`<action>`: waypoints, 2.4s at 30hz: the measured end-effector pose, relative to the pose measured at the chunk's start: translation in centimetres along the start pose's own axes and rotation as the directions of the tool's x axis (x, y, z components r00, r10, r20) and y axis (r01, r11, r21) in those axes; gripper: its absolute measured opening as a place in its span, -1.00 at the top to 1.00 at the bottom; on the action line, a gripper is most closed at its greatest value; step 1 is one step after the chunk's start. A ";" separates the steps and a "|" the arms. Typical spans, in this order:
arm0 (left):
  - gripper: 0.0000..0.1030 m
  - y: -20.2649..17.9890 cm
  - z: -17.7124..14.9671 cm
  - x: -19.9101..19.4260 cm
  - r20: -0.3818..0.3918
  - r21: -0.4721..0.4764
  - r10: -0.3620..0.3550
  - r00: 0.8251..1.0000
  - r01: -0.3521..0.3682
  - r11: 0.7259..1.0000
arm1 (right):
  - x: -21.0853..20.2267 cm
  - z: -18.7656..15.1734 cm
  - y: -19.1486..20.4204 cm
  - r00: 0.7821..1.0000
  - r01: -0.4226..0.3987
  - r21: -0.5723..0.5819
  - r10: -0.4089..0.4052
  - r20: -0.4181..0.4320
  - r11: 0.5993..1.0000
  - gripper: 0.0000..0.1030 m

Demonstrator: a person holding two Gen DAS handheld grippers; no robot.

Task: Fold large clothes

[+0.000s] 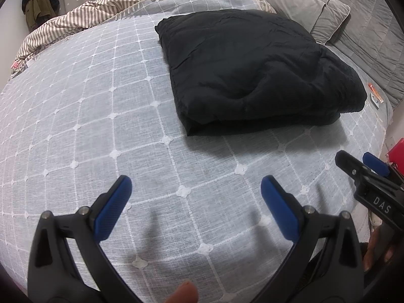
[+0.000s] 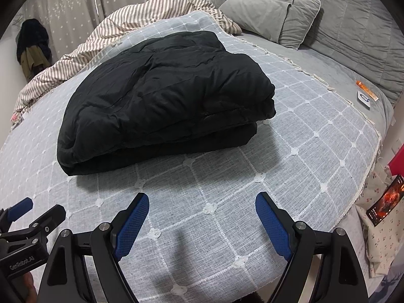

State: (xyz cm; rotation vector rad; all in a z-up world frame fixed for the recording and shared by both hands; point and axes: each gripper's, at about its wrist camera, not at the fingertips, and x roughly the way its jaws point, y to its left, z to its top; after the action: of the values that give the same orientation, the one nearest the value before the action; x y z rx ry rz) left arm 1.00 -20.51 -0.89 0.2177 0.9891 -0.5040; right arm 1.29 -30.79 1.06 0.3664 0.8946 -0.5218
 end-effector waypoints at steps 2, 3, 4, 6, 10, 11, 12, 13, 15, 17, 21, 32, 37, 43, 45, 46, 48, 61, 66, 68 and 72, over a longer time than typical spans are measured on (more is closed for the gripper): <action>-0.97 0.0 0.0 0.0 0.000 0.001 0.001 1.000 -0.001 1.000 | 0.0 0.0 0.0 1.000 0.000 0.001 0.000 0.000 1.000 -0.70; -0.97 0.0 0.0 0.0 0.001 0.001 0.001 1.000 -0.001 1.000 | 0.0 0.0 0.0 1.000 0.000 0.000 0.000 0.000 1.000 -0.70; -0.97 0.0 0.0 0.0 0.000 0.001 0.001 1.000 -0.001 1.000 | 0.0 -0.1 0.1 1.000 0.001 0.000 -0.001 -0.001 1.000 -0.70; -0.97 0.0 -0.1 0.0 0.000 0.002 0.003 1.000 -0.003 1.000 | 0.1 0.0 0.0 1.000 -0.002 -0.004 0.002 -0.001 1.000 -0.70; -0.97 -0.1 -0.1 0.0 0.000 0.004 0.007 1.000 -0.007 1.000 | 0.0 0.0 0.0 1.000 -0.002 -0.003 0.002 -0.001 1.000 -0.70; -0.97 -0.1 -0.1 0.0 0.000 0.005 0.008 1.000 -0.008 1.000 | 0.1 0.1 0.0 1.000 -0.003 -0.005 0.003 -0.001 1.000 -0.70; -0.97 -0.1 -0.1 0.1 0.000 0.005 0.009 1.000 -0.009 1.000 | 0.1 0.1 0.0 1.000 -0.002 -0.005 0.002 -0.001 1.000 -0.70; -0.97 -0.1 -0.1 0.1 0.000 0.004 0.009 1.000 -0.009 1.000 | 0.1 0.1 0.0 1.000 -0.002 -0.005 0.002 -0.001 1.000 -0.70; -0.97 -0.1 -0.1 0.1 -0.001 0.004 0.008 1.000 -0.008 1.000 | 0.1 0.1 0.0 1.000 -0.002 -0.007 0.002 -0.002 1.000 -0.70; -0.97 0.0 -0.1 0.0 -0.001 0.005 0.007 1.000 -0.007 1.000 | 0.2 0.2 0.0 1.000 -0.003 -0.009 0.003 -0.002 1.000 -0.70; -0.97 -0.2 0.0 0.1 -0.001 0.006 0.008 1.000 -0.008 1.000 | 0.2 0.2 0.0 1.000 -0.005 -0.011 0.005 -0.004 1.000 -0.70; -0.97 -0.2 -0.1 0.1 -0.001 0.006 0.010 1.000 -0.010 1.000 | 0.4 0.3 -0.2 1.000 -0.010 -0.016 0.009 -0.006 1.000 -0.70; -0.97 -0.3 -0.1 0.1 -0.002 0.006 0.011 1.000 -0.011 1.000 | 0.5 0.3 -0.2 1.000 -0.010 -0.016 0.010 -0.006 1.000 -0.70; -0.97 -0.3 -0.1 0.1 -0.002 0.005 0.011 1.000 -0.011 1.000 | 0.5 0.2 -0.2 1.000 -0.012 -0.017 0.012 -0.007 1.000 -0.70; -0.97 -0.3 -0.1 0.1 -0.002 0.005 0.010 1.000 -0.010 1.000 | 0.5 0.1 -0.3 1.000 -0.012 -0.018 0.012 -0.008 1.000 -0.70; -0.97 -0.3 -0.1 0.1 -0.002 0.005 0.011 1.000 -0.011 1.000 | 0.5 0.2 -0.2 1.000 -0.012 -0.018 0.012 -0.008 1.000 -0.70; -0.97 -0.3 -0.1 0.1 -0.002 0.004 0.010 1.000 -0.010 1.000 | 0.5 0.2 -0.2 1.000 -0.012 -0.018 0.012 -0.008 1.000 -0.70; -0.97 -0.2 -0.2 0.1 -0.005 0.006 0.010 1.000 -0.010 1.000 | 0.8 0.4 -0.6 1.000 -0.021 -0.027 0.020 -0.015 0.999 -0.70; -0.97 -0.2 -0.2 0.2 -0.003 0.009 0.011 1.000 -0.011 1.000 | 0.8 0.4 -0.7 1.000 -0.023 -0.023 0.022 -0.015 0.999 -0.70; -0.97 -0.2 -0.3 0.2 -0.004 0.012 0.014 1.000 -0.014 1.000 | 0.8 0.4 -0.7 1.000 -0.023 -0.024 0.023 -0.016 0.999 -0.70; -0.97 -0.4 -0.3 0.2 -0.006 0.013 0.016 1.000 -0.016 1.000 | 0.8 0.4 -0.7 1.000 -0.022 -0.029 0.021 -0.019 0.999 -0.70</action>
State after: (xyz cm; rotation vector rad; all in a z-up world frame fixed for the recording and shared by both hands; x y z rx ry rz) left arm 0.65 -20.81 -1.24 0.2390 0.9892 -0.4955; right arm 1.56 -31.83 0.61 0.3543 0.9151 -0.4856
